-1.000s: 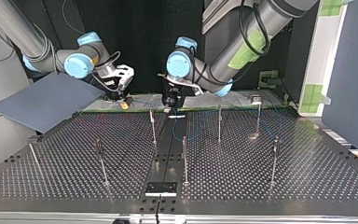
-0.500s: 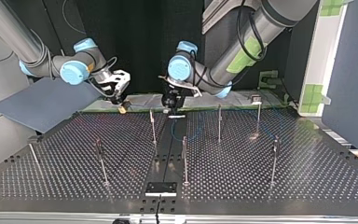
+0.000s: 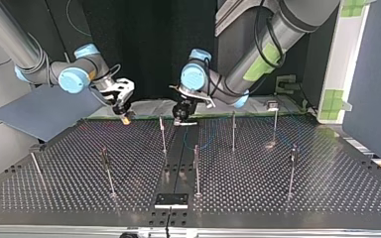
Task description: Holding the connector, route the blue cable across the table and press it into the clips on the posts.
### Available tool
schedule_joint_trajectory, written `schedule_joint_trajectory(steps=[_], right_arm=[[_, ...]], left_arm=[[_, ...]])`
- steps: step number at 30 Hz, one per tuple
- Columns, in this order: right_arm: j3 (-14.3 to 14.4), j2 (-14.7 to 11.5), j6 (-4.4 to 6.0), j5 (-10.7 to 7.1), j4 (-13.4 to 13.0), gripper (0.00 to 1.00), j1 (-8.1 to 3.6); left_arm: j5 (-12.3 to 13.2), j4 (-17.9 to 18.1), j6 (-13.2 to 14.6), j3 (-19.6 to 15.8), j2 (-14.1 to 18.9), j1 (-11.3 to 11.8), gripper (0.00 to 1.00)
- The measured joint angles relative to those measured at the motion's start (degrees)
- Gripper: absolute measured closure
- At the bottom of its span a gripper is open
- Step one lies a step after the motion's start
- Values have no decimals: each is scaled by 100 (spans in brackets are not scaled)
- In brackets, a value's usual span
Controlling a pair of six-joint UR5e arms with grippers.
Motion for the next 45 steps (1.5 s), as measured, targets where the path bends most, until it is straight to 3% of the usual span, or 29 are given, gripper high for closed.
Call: schedule_joint_trajectory(steps=[9, 16, 19, 21, 22, 23, 24, 25, 27, 28, 29, 30, 38, 45], right_arm=[[-151, 18, 14, -1, -15, 100, -102], [-359, 37, 42, -1, -32, 100, -186], [-430, 46, 43, -1, -34, 100, -219], [-450, 50, 41, 0, -37, 100, -239], [-455, 52, 38, 3, -39, 100, -245], [-458, 54, 33, 4, -42, 100, -251], [-460, 55, 28, 5, -45, 100, -255], [-461, 55, 24, 6, -48, 100, -257], [-462, 56, 16, 7, -50, 100, -259], [-462, 56, 14, 7, -50, 100, -260], [-463, 57, 13, 7, -49, 100, -260], [-463, 57, 11, 6, -48, 100, -262], [-464, 58, 34, 10, -37, 100, -303], [-464, 58, 43, 31, -31, 100, -422]], left_arm=[[66, -209, -14, 370, -355, 99, 100], [68, -490, -13, 696, -412, 235, 100], [67, -587, 20, 833, -413, 277, 93], [68, -637, 47, 922, -414, 289, 73], [68, -659, 58, 957, -414, 289, 73], [68, -682, 73, 993, -414, 288, 64], [68, -711, 98, 1042, -415, 287, 49], [70, -735, 119, 1082, -415, 284, 49], [69, -813, 167, 1166, -414, 275, 27], [66, -855, 189, 1189, -413, 269, 27], [56, -895, 213, 1207, -414, 261, 9], [32, -949, 253, 1222, -412, 249, 4], [-319, -1359, 634, 1242, -401, 161, 0], [-668, -1709, 953, 1191, -368, 52, 0]])
